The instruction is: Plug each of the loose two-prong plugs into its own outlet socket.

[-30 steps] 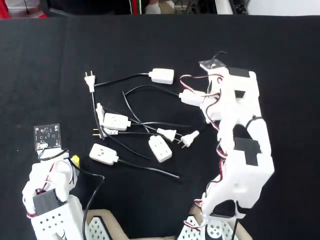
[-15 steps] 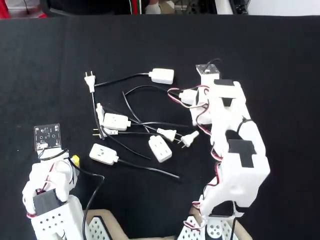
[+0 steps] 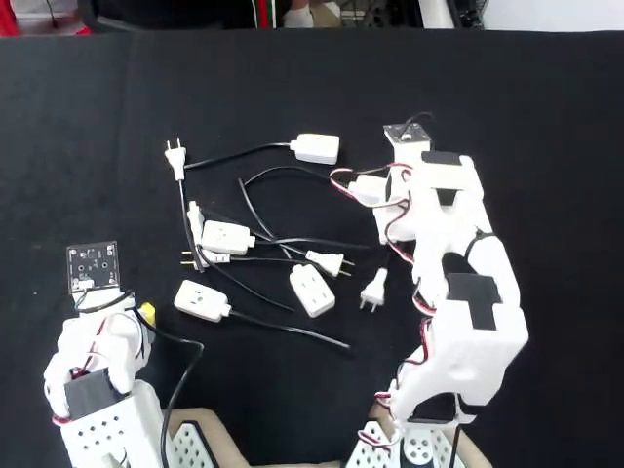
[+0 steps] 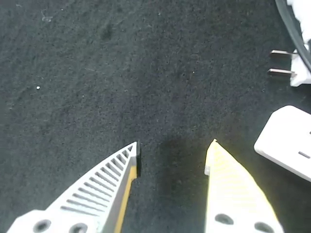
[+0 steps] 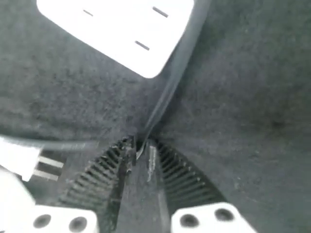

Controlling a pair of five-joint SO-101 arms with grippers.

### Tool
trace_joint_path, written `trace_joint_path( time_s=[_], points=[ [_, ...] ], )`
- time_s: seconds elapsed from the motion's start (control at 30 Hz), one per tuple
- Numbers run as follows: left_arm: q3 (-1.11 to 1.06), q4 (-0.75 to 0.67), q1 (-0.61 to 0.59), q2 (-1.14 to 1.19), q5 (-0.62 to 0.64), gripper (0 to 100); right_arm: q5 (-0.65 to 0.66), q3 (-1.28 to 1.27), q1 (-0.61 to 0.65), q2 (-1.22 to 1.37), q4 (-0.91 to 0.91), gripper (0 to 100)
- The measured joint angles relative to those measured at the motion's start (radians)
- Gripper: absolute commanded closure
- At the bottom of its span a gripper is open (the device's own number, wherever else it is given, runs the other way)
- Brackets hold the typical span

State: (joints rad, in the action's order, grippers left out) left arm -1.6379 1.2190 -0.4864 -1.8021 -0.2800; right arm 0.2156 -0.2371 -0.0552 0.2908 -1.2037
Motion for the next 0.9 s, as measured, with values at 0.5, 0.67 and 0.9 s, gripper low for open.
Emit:
trace_joint_path(
  time_s=[0.5,0.67,0.9],
  points=[
    [0.0,0.0,0.0,0.0,0.0,76,0.488,0.292,0.021,0.106,-0.239,96.1],
    [0.0,0.0,0.0,0.0,0.0,76,0.476,0.394,0.061,0.172,-0.356,75.3],
    [0.0,0.0,0.0,0.0,0.0,76,0.376,0.483,0.097,0.173,-0.522,67.7]
  ],
)
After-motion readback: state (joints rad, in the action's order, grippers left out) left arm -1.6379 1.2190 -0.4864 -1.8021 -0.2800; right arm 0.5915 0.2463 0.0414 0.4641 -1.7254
